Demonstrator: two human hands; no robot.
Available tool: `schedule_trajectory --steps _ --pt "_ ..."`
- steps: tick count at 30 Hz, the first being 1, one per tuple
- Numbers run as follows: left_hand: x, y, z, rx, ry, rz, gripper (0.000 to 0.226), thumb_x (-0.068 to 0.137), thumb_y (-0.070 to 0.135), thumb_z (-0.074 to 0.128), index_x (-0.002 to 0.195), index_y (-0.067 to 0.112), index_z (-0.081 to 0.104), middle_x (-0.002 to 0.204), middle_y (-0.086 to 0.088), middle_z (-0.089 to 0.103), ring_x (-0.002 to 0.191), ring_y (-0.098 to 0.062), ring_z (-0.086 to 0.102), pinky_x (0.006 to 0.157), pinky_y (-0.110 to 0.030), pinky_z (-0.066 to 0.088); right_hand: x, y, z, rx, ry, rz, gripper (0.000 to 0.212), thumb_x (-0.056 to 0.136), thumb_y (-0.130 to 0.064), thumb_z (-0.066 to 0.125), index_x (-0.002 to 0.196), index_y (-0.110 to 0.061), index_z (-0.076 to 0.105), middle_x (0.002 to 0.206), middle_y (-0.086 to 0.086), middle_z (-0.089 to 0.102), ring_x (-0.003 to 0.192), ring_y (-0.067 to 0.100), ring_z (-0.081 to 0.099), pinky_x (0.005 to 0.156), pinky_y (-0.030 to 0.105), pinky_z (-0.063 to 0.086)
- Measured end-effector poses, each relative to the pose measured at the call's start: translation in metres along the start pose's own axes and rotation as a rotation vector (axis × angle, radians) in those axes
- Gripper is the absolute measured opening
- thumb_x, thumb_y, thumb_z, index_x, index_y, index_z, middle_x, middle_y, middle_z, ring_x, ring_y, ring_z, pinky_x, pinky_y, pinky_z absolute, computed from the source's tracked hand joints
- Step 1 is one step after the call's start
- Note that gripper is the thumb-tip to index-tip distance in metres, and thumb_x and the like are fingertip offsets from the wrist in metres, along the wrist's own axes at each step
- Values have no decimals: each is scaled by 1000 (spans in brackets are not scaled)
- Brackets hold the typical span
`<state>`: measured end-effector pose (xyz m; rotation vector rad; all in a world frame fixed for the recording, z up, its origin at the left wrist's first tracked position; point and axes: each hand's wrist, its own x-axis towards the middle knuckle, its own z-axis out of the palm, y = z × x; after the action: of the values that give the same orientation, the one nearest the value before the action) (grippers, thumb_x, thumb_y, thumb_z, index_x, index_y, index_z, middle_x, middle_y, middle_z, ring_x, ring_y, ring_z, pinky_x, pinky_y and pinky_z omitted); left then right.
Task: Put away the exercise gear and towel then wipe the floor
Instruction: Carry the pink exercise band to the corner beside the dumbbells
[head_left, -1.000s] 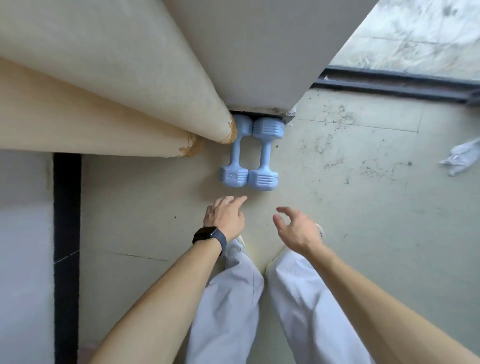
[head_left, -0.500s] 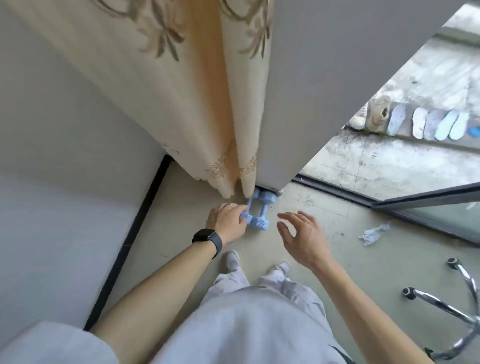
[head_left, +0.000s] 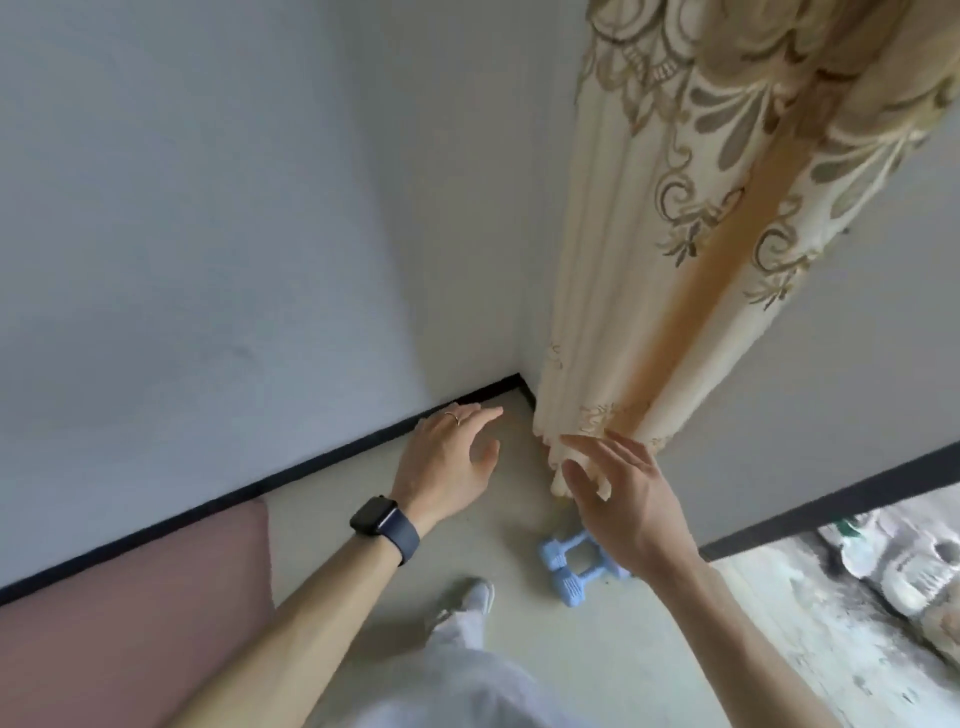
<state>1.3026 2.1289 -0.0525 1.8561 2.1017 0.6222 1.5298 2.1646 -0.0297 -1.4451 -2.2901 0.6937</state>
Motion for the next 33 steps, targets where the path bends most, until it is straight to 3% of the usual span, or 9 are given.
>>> schedule_trajectory --steps 4,8,15,19,23,28,33 --pt "-100 -16 -33 22 165 -240 42 94 36 54 136 29 55 139 7 57 131 -14 47 111 -34 37 -18 -38 18 21 -84 -285 37 95 -44 48 123 -28 67 119 -12 69 129 25 51 102 38 46" --pt "-215 -33 -82 66 326 -456 40 92 34 56 131 25 59 132 8 61 124 -14 54 104 -36 44 -52 -113 51 84 -173 -527 33 92 -44 51 119 -32 67 117 -16 68 125 23 53 97 41 51" --pt "-424 -53 -172 220 587 -787 41 92 30 58 132 22 57 128 6 64 116 -17 58 96 -38 50 -157 -282 111 168 -392 -936 30 94 -35 62 124 -31 65 124 -15 66 130 21 49 104 31 42" --pt "-553 -68 -208 252 688 -964 44 96 33 55 139 28 51 135 9 58 125 -12 50 105 -32 43 -240 -371 150 205 -494 -1098 32 95 -40 57 125 -33 65 126 -17 65 132 19 47 104 36 45" --pt "-698 -88 -240 274 784 -1108 44 94 31 56 138 31 52 135 10 57 124 -11 48 104 -29 39 -344 -452 203 193 -574 -1241 35 96 -46 51 129 -37 61 129 -19 62 134 17 46 104 41 46" --pt "-856 -106 -269 306 808 -1278 46 95 32 54 141 29 50 141 8 53 131 -14 44 108 -31 34 -460 -534 260 163 -683 -1399 43 97 -55 39 133 -40 56 134 -22 58 137 14 42 107 40 44" --pt "-970 -129 -285 309 785 -1403 48 96 36 51 144 33 46 144 7 50 135 -13 40 111 -31 31 -544 -606 303 158 -769 -1455 42 97 -55 42 135 -41 53 136 -25 55 141 11 37 111 37 39"
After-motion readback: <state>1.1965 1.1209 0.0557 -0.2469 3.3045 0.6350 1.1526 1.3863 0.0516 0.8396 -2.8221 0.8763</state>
